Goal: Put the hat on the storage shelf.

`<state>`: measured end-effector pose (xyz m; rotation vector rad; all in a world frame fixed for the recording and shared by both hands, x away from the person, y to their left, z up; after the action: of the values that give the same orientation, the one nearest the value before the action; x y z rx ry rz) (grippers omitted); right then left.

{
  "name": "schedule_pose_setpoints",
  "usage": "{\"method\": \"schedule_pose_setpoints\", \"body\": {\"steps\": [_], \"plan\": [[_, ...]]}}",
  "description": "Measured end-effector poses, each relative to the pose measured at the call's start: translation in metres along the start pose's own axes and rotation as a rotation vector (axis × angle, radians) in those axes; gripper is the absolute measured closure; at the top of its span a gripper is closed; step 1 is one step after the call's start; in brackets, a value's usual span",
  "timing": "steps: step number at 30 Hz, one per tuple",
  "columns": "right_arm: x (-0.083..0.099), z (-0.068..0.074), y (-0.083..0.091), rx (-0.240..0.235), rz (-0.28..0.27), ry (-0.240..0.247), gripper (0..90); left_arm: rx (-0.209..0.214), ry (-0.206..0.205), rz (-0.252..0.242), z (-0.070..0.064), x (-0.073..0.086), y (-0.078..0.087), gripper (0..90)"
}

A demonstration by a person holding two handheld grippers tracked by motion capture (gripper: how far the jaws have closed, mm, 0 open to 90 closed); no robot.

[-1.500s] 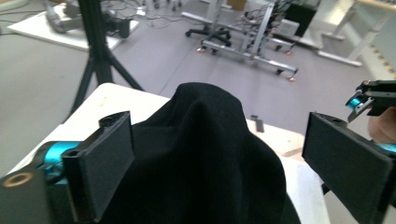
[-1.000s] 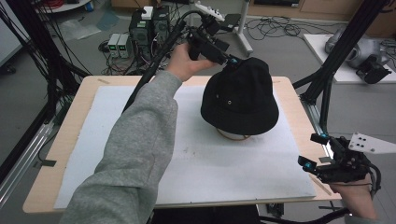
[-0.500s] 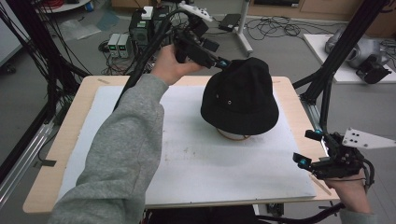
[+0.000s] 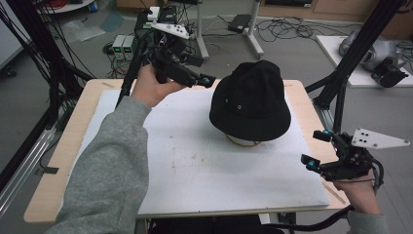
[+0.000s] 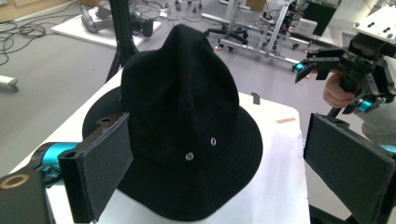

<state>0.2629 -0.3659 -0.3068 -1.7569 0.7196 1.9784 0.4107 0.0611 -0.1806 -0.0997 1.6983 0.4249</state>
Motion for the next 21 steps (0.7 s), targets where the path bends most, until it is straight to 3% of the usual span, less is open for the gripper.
{"method": "schedule_pose_setpoints", "body": {"steps": [9,13,21], "plan": [[-0.001,-0.009,-0.003,0.004,-0.019,-0.010,3.4,-0.031,-0.003,-0.043,-0.007,0.019,0.028,8.6],[-0.002,-0.011,-0.002,0.009,-0.031,-0.018,3.4,-0.075,-0.025,-0.045,-0.012,0.028,0.037,8.6],[-0.002,-0.013,0.002,0.018,-0.046,-0.023,3.4,-0.100,-0.024,-0.079,-0.025,0.053,0.056,8.6]]}}
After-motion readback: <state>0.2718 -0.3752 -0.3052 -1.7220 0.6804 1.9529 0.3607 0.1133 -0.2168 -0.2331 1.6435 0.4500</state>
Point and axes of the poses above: each handheld gripper's, and its own axes: y roughly backward along the jaws, x roughly out of its underside, z roughly to its left, the point moved 2 cm from there along -y, roughly forward along the jaws, and after that the axes turned 11 degrees about -z, right-handed, at the moved point
